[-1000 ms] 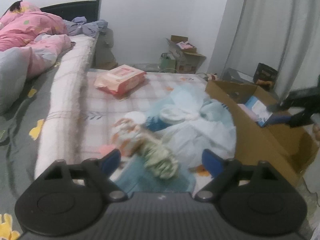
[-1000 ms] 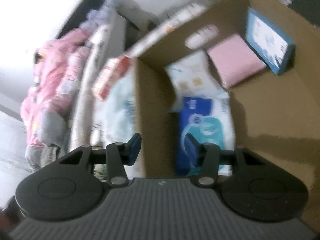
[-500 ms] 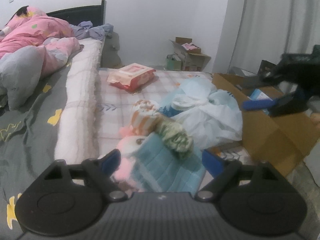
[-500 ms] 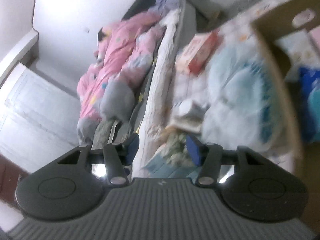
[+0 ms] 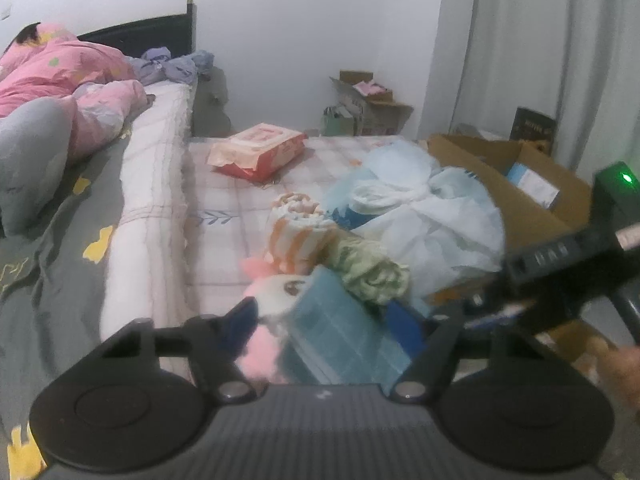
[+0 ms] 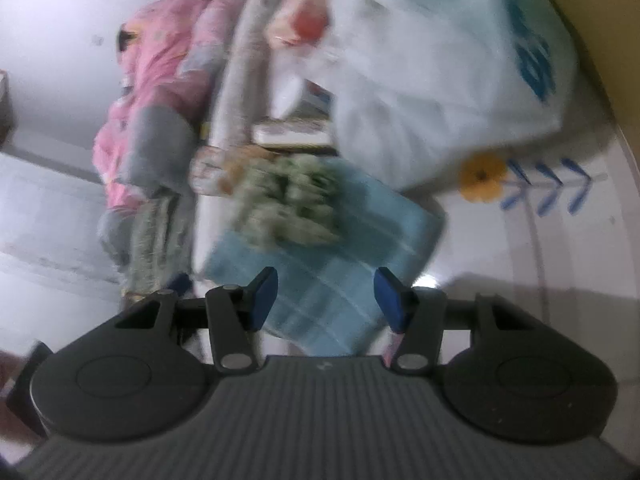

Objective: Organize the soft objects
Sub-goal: 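Move the right tool back to the light blue striped towel, then close the right tool on the edge of the light blue towel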

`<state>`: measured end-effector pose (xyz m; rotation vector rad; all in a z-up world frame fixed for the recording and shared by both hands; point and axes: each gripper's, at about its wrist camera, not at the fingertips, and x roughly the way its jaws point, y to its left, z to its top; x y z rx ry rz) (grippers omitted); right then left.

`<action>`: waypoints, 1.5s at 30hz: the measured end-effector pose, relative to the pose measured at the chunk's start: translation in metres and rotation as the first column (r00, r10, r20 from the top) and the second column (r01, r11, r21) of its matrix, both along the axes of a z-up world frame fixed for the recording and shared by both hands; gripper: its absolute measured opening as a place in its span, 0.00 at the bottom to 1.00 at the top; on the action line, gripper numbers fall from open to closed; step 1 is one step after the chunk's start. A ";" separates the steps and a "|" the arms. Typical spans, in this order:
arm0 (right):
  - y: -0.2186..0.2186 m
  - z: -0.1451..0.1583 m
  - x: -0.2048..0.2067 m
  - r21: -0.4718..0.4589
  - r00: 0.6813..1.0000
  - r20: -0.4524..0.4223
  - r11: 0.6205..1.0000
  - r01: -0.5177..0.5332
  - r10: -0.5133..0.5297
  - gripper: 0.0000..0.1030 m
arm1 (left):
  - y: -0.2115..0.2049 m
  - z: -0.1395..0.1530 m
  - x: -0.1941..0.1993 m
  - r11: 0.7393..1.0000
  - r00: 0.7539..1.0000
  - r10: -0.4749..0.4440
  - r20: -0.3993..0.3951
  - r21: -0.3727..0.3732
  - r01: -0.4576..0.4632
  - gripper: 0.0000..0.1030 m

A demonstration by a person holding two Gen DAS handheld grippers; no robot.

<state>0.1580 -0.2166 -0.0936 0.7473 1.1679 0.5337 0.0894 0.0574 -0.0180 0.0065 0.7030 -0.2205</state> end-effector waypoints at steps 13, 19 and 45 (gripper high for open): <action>0.023 -0.038 -0.004 -0.012 1.000 -0.031 1.000 0.000 -0.001 0.34 | -0.003 -0.010 0.018 0.999 0.997 0.016 -0.071 0.032 -0.014 0.11; 0.031 -0.042 -0.003 -0.035 1.000 -0.010 0.999 -0.001 0.000 0.09 | -0.007 -0.007 0.004 1.000 0.994 0.011 -0.110 -0.015 -0.012 0.08; -0.020 0.001 -0.046 -0.122 0.997 0.075 0.992 -0.026 0.036 0.20 | -0.001 -0.017 -0.061 0.986 0.976 -0.026 -0.216 -0.169 -0.011 0.54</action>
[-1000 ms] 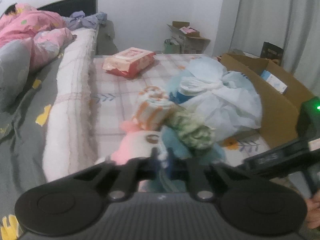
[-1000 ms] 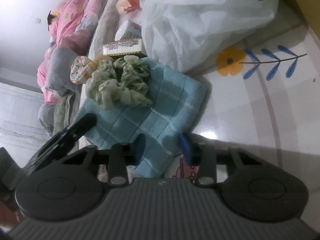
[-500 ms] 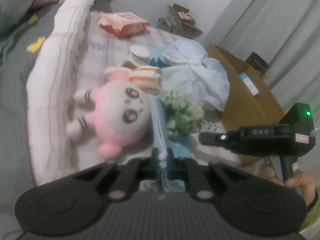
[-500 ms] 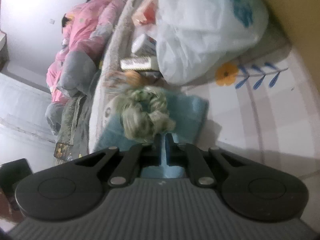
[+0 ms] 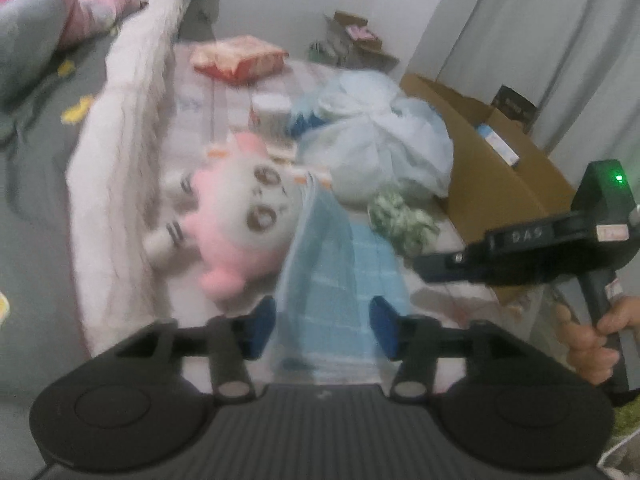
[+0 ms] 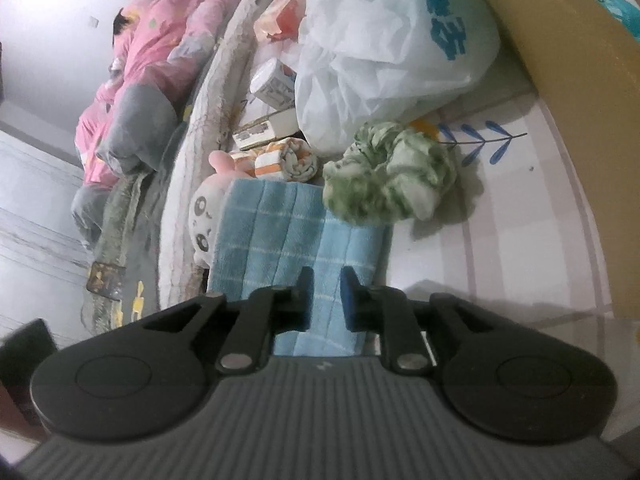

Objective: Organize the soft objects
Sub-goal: 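Close the right tool on the edge of the light blue towel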

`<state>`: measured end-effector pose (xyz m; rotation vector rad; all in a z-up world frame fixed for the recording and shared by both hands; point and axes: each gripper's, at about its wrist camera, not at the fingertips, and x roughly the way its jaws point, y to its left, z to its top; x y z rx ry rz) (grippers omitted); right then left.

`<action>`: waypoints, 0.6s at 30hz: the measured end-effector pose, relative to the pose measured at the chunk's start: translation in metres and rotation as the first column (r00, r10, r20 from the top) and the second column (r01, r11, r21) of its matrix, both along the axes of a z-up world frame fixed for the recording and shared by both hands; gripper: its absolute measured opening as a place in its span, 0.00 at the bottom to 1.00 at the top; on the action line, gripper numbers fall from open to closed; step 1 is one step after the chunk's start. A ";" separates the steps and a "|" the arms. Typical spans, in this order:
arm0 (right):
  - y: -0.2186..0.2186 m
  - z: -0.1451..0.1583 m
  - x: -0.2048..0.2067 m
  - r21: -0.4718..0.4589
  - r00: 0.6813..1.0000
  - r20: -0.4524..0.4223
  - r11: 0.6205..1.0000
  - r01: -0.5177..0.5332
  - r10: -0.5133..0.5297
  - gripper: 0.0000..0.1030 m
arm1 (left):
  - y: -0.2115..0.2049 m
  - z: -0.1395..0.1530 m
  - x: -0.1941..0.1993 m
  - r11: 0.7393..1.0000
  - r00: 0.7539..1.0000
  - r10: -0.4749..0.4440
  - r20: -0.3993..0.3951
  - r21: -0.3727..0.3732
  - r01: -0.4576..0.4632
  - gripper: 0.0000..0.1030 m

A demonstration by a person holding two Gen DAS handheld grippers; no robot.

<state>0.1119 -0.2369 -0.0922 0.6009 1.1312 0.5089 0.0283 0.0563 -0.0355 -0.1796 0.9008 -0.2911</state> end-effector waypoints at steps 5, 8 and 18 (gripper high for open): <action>0.012 -0.009 0.005 -0.120 0.999 -0.027 0.993 -0.021 0.018 0.37 | -0.011 -0.015 0.018 0.998 1.000 -0.007 -0.026 0.055 0.008 0.53; 0.021 -0.012 0.004 -0.138 0.998 -0.028 0.989 -0.060 0.056 0.42 | -0.020 -0.030 0.025 0.996 0.998 -0.032 -0.048 0.079 0.036 0.47; 0.036 -0.012 0.006 -0.184 0.996 0.025 0.979 -0.085 0.091 0.12 | -0.025 -0.048 0.026 0.998 0.992 -0.047 -0.115 0.026 0.051 0.31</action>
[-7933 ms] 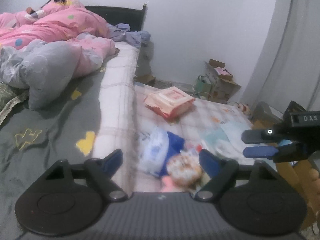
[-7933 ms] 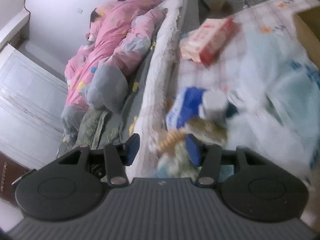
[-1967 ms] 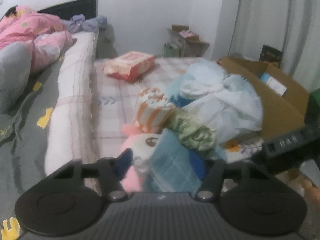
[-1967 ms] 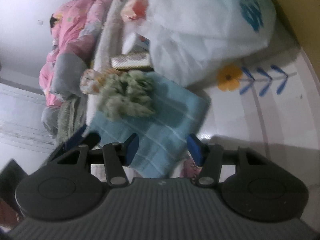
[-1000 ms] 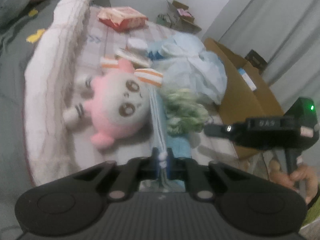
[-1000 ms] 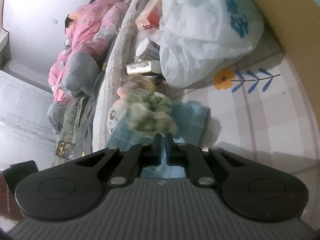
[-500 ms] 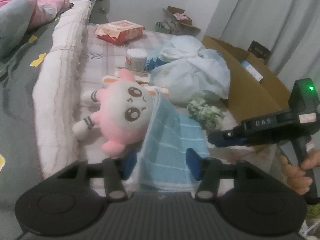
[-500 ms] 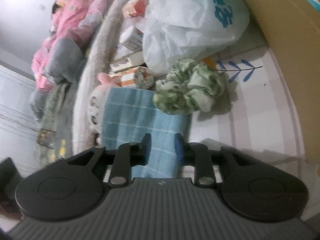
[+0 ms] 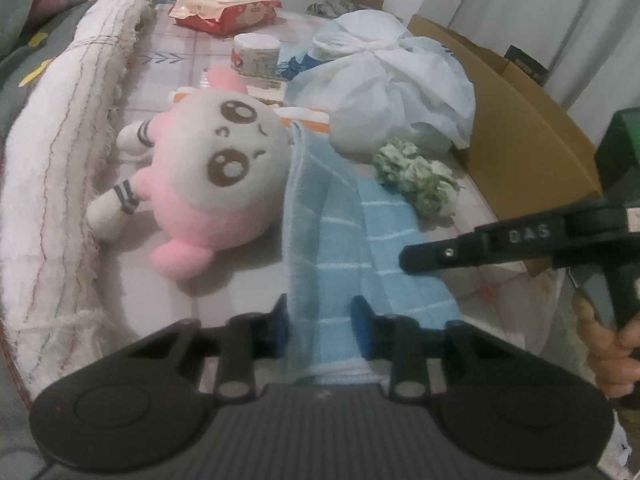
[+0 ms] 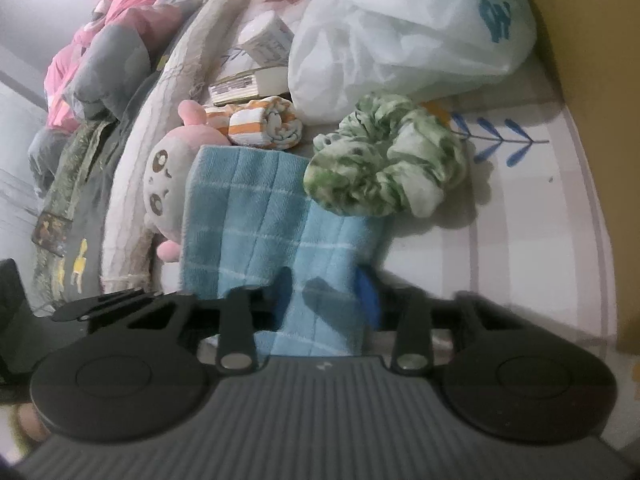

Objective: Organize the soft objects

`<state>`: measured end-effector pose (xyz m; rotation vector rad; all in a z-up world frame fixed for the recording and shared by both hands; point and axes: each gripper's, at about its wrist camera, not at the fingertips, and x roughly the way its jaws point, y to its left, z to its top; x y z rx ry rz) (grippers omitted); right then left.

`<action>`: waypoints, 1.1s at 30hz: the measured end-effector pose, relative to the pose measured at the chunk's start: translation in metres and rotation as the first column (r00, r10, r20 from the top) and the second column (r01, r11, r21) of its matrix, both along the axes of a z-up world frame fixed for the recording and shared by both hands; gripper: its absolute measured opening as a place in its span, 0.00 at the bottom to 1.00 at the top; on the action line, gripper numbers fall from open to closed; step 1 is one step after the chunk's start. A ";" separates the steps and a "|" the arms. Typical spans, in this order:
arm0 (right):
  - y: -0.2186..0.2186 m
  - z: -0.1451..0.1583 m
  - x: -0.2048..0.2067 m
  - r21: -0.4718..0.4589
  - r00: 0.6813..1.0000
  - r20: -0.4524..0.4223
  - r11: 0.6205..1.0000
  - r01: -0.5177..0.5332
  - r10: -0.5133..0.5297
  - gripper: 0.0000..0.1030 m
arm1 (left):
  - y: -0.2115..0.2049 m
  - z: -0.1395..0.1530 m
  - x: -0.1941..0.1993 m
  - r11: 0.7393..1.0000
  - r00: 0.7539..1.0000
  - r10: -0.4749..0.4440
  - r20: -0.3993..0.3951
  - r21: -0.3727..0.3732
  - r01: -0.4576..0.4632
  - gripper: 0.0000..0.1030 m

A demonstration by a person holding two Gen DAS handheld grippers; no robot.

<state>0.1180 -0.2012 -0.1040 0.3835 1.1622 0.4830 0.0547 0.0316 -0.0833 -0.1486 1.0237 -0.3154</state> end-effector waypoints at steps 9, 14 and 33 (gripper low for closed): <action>-0.022 0.026 -0.009 0.234 0.998 0.061 0.972 0.000 -0.015 0.09 | -0.009 0.002 -0.008 0.996 0.996 -0.078 0.034 -0.036 0.079 0.34; 0.000 0.024 0.000 0.295 0.996 0.047 0.952 -0.088 0.077 0.07 | -0.005 0.002 -0.008 0.989 0.991 -0.121 0.056 -0.082 0.125 0.39; 0.016 0.013 0.025 0.346 0.992 0.017 0.931 -0.121 0.123 0.11 | 0.017 0.011 -0.006 0.987 0.995 -0.084 0.059 -0.131 0.091 0.55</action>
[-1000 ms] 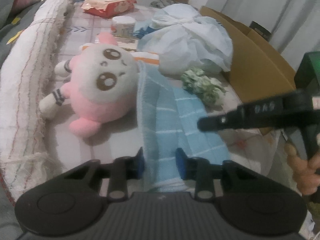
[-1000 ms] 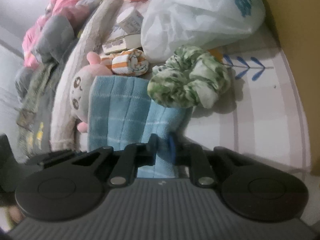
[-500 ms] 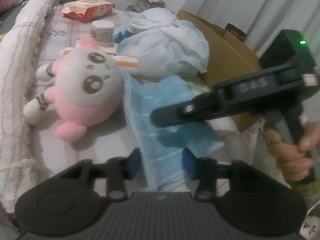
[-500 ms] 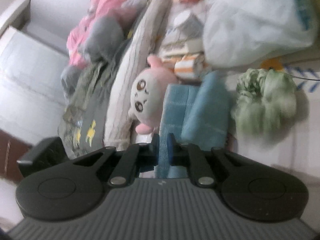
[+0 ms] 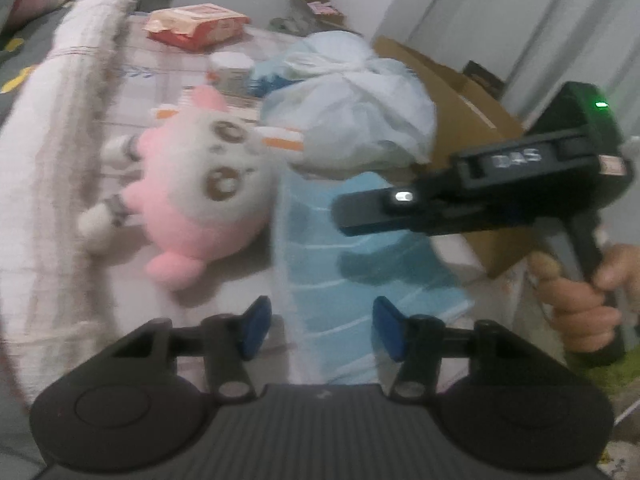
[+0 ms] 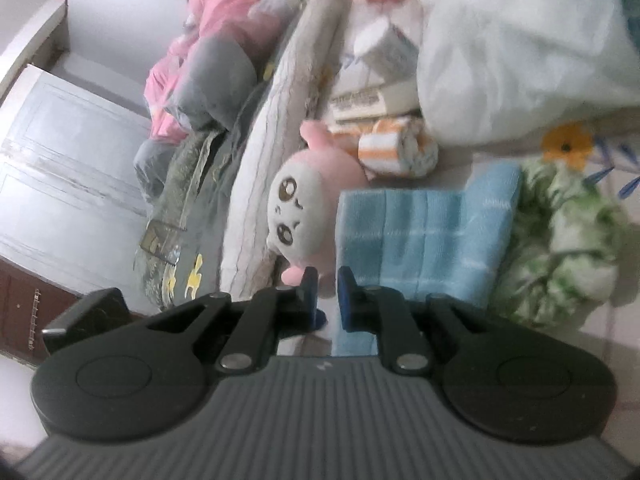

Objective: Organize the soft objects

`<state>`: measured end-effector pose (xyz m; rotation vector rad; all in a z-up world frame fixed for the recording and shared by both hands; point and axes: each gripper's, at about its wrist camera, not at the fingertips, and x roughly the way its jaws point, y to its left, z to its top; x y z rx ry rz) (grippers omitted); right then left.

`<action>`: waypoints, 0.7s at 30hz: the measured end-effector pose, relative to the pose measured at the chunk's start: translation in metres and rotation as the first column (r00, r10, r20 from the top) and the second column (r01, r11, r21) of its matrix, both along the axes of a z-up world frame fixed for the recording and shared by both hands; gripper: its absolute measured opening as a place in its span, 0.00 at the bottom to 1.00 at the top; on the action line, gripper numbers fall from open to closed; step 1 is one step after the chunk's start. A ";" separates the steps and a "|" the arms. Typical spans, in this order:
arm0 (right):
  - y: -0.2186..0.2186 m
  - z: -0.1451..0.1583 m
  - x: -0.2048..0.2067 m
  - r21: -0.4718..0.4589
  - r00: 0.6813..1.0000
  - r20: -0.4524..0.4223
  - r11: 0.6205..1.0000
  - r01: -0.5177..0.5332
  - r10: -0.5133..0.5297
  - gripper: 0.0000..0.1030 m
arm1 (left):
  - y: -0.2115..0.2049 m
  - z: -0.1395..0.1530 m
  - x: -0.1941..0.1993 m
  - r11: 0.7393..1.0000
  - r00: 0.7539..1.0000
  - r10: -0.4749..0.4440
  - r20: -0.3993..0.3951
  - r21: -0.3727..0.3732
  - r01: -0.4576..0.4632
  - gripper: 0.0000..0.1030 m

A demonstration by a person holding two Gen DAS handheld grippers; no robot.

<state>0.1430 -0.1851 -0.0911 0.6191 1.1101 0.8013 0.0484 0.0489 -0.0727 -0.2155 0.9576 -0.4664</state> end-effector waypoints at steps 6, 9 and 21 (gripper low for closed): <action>-0.017 -0.002 -0.001 0.001 0.996 -0.004 0.996 0.088 -0.088 0.11 | -0.006 0.002 -0.001 0.997 1.000 0.006 0.028 0.078 -0.008 0.54; -0.028 0.013 -0.012 -0.096 0.988 0.063 0.984 0.149 -0.143 0.23 | -0.007 -0.002 0.001 0.992 0.999 0.023 0.032 0.121 -0.027 0.51; -0.050 -0.019 -0.031 -0.282 0.978 -0.001 0.938 0.202 -0.210 0.30 | -0.016 -0.013 0.003 0.977 1.000 0.014 0.028 0.214 -0.020 0.43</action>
